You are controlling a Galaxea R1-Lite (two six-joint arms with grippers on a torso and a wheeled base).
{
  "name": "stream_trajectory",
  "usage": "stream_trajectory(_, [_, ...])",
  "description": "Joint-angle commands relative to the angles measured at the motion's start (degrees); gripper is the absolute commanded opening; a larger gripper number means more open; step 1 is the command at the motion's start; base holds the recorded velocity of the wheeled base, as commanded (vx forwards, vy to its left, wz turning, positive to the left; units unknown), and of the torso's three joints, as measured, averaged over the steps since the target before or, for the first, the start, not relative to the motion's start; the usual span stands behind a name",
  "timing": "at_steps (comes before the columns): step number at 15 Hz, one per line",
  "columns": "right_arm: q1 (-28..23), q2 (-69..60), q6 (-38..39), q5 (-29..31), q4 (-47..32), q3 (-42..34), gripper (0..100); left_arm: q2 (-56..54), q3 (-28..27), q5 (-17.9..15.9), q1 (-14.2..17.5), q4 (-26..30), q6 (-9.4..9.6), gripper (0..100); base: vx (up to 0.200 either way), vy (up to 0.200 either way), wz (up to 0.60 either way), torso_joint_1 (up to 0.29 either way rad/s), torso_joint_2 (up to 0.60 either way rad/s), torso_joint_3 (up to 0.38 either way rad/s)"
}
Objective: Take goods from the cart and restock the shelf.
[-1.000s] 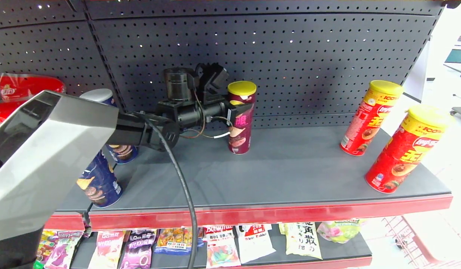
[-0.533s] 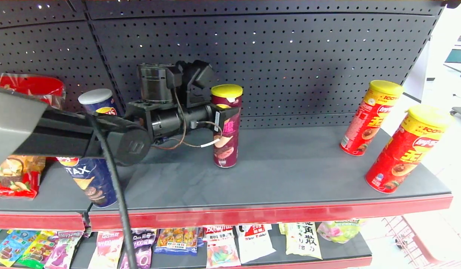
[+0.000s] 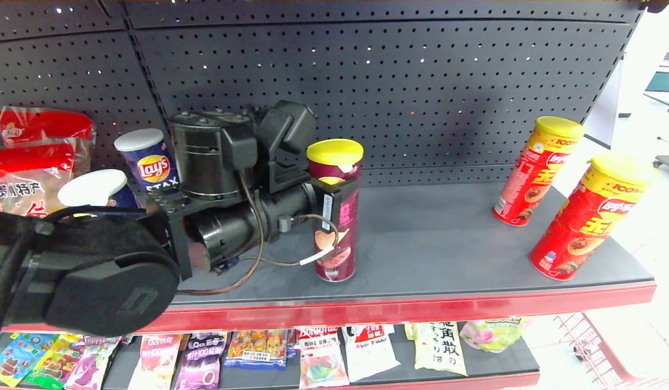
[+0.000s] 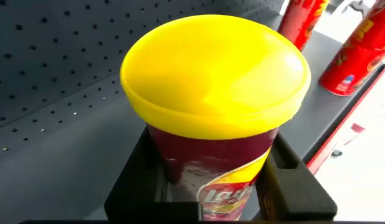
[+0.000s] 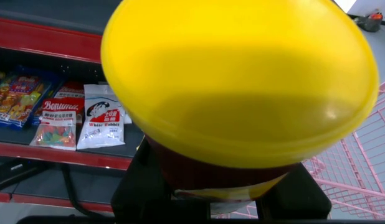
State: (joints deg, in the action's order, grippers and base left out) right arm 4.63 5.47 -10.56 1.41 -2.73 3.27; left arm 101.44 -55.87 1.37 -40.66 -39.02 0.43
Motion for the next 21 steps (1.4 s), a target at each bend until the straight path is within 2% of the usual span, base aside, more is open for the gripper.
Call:
stream_trajectory(1, [0.0,0.0,0.0,0.0,0.0,0.0,0,-0.9,2.3,1.7,-0.9,-1.2,0.19,0,0.0,0.0,0.0,0.0,0.0,0.0])
stream_trajectory(3, [0.0,0.0,0.0,0.0,0.0,0.2,0,-0.7,3.6,6.1,-3.3,-1.4,-0.16,0,0.0,0.0,0.0,0.0,0.0,0.0])
stream_trajectory(6, [0.0,0.0,0.0,0.0,0.0,0.1,0,0.3,4.1,6.7,-3.5,-2.6,-0.16,0,0.0,0.0,0.0,0.0,0.0,0.0])
stream_trajectory(9, [0.0,0.0,0.0,0.1,0.0,0.1,0,3.9,4.0,10.0,-3.5,-8.5,0.1,0,0.0,0.0,0.0,0.0,0.0,0.0])
stream_trajectory(13, [0.0,0.0,0.0,0.1,0.0,0.1,0,4.8,3.9,10.9,-5.1,-9.8,-0.08,0,0.0,0.0,0.0,0.0,0.0,0.0])
stream_trajectory(17, [0.0,0.0,0.1,0.1,0.0,0.0,0,4.6,4.6,13.2,-5.8,-9.9,-0.16,0,0.0,0.0,0.0,0.0,0.0,0.0])
stream_trajectory(21, [0.0,0.0,0.1,0.1,0.0,0.0,0,4.4,4.9,13.3,-6.7,-9.9,-0.34,0,0.0,0.0,0.0,0.0,0.0,0.0])
